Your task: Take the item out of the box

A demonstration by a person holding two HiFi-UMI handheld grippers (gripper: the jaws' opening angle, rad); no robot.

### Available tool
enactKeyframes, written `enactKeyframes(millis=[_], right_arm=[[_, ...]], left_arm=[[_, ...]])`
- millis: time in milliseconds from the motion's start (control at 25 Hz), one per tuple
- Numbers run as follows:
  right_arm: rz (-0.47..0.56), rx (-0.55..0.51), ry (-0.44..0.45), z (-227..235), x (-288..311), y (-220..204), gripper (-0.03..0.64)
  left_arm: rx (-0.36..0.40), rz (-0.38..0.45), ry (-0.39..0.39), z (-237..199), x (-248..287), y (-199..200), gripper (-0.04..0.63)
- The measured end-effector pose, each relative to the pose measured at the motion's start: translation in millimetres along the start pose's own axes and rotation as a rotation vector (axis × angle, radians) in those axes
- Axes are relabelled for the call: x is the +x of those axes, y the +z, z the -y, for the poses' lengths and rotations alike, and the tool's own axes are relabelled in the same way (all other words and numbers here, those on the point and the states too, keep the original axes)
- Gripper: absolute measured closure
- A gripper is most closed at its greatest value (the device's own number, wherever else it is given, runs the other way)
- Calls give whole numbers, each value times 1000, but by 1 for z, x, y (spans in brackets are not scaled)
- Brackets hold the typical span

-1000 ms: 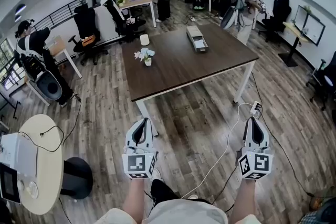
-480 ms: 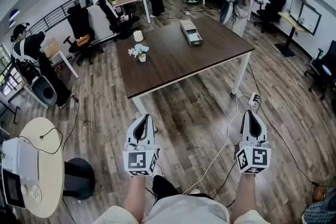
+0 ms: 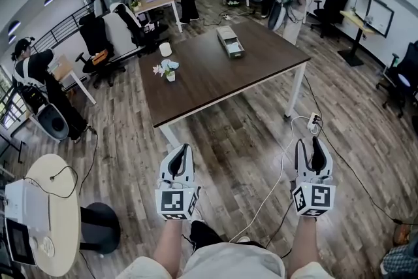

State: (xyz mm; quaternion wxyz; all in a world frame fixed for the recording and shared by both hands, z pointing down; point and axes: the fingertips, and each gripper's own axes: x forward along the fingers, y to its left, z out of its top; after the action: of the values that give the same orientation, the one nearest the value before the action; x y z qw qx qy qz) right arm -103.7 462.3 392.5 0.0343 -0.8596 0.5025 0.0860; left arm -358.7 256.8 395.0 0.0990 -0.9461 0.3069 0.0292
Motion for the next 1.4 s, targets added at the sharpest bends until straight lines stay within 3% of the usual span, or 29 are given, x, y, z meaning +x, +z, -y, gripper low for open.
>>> enactKeyframes(millis=[320, 720, 1080, 1400], right_arm=[[2, 56, -16, 26, -13, -6, 356], [-48, 67, -25, 43, -24, -18, 351], [-76, 61, -27, 32, 14, -33, 350], [-95, 48, -27, 17, 108, -44, 351]], left_arm=[[18, 15, -7, 25, 8, 6, 595], [-9, -20, -23, 44, 9, -1, 595], [-41, -53, -34, 23, 40, -27, 595], [-71, -61, -12, -37, 117, -48, 595]])
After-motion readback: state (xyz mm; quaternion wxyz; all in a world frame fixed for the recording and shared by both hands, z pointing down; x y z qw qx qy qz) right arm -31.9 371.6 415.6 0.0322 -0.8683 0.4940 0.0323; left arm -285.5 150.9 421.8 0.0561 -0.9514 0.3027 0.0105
